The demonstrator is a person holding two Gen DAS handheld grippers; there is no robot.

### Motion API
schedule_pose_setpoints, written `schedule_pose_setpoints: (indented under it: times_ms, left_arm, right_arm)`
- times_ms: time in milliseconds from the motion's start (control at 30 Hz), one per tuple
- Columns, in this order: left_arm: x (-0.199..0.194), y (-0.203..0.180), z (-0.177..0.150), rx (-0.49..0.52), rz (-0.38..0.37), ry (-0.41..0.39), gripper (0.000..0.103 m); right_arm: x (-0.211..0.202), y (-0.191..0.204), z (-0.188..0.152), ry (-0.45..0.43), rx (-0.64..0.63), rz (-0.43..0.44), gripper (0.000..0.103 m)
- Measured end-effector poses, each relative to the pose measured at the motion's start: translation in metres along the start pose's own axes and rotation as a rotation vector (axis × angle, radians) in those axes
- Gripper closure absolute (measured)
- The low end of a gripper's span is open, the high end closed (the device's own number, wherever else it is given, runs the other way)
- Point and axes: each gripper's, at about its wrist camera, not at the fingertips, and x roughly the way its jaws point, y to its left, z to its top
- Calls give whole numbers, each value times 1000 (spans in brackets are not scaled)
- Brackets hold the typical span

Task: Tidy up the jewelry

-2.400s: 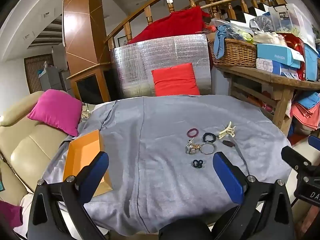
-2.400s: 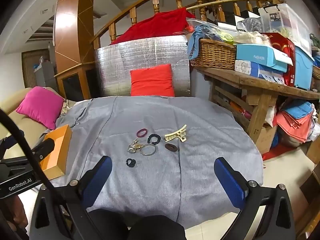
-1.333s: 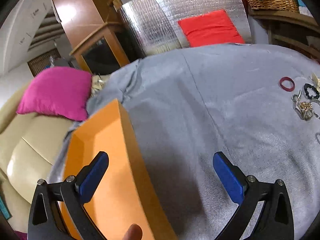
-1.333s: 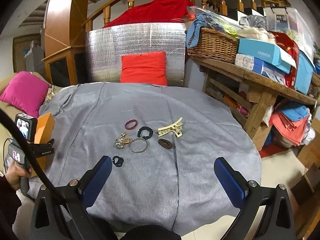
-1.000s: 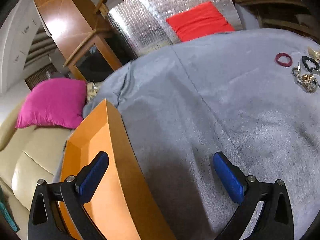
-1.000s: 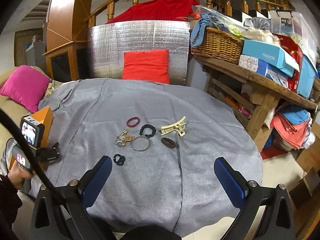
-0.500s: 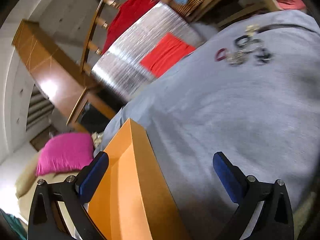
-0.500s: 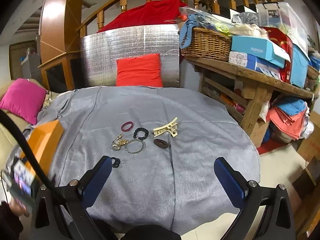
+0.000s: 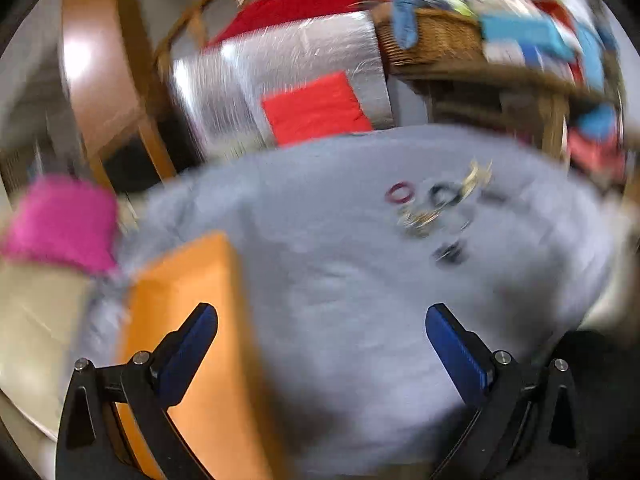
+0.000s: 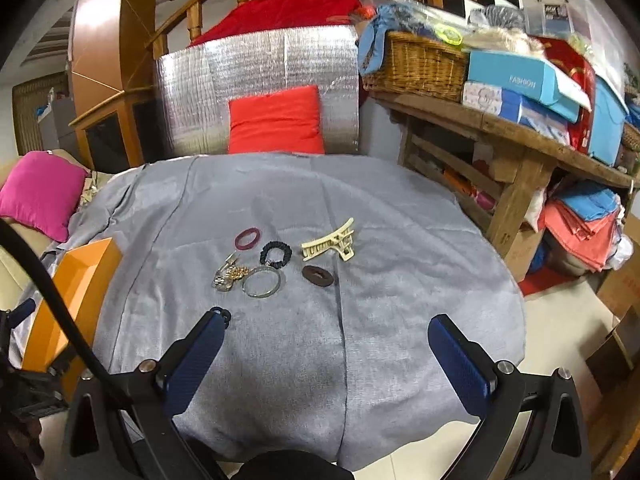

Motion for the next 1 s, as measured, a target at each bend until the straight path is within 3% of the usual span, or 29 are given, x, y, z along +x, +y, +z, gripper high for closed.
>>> schedule_pose_setpoints:
  times_ms: [100,200,300,467,700,1000]
  left_arm:
    - [4,-14,16,-156,-71,38,0]
    - [11,-37,23,-223,-25,62,0]
    - [19,-63,27,-212,61,94,0]
    - [11,-82,38,-169,129,64,0]
    - [0,-86,63,-176,175,-5,0]
    - [-10,-93,73,-150,215,-36,0]
  right_arm:
    - [14,-3,4,35,25,26,0]
    - [19,-8,4,45,39,48,0]
    - [20,-15,3,42,45,55,0]
    - [18,-31,2,26,64,68,0]
    - [23,-50,9,24,98,97,0]
    - [19,-53,15,8,105,138,0]
